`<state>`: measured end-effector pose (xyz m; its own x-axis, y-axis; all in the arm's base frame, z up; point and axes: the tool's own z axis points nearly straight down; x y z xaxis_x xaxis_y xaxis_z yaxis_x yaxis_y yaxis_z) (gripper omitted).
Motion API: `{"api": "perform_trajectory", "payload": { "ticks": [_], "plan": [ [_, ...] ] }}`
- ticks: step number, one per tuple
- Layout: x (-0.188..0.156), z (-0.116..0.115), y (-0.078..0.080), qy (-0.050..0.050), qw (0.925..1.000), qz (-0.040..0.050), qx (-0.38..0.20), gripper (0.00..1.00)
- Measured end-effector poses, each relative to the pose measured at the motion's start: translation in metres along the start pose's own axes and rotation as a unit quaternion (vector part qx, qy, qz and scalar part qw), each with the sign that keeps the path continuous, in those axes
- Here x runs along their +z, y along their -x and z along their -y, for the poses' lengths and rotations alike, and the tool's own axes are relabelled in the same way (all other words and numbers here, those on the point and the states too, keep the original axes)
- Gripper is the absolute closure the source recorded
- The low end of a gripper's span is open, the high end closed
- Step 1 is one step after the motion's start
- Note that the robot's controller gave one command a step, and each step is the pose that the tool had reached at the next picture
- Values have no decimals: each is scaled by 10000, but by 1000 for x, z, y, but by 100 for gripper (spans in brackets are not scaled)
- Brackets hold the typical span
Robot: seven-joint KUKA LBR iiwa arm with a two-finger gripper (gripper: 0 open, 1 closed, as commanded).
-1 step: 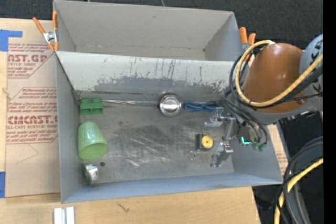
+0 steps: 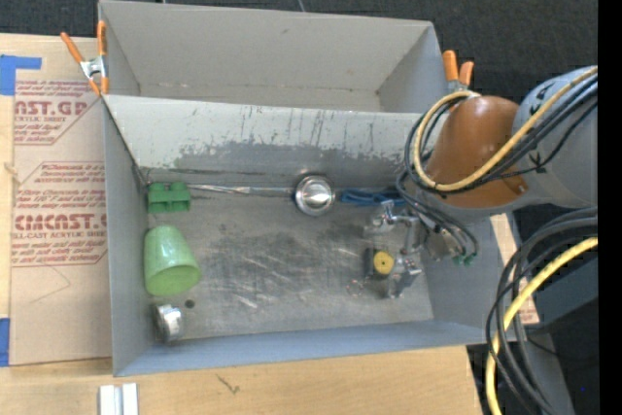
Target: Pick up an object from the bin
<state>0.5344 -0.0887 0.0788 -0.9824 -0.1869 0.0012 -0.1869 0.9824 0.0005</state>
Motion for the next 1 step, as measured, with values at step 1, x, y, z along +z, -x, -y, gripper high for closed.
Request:
{"api": "perform_trajectory", "payload": {
  "ticks": [1],
  "plan": [
    [-3,-1,1,-3,10000,12,-1,100]
  ]
}}
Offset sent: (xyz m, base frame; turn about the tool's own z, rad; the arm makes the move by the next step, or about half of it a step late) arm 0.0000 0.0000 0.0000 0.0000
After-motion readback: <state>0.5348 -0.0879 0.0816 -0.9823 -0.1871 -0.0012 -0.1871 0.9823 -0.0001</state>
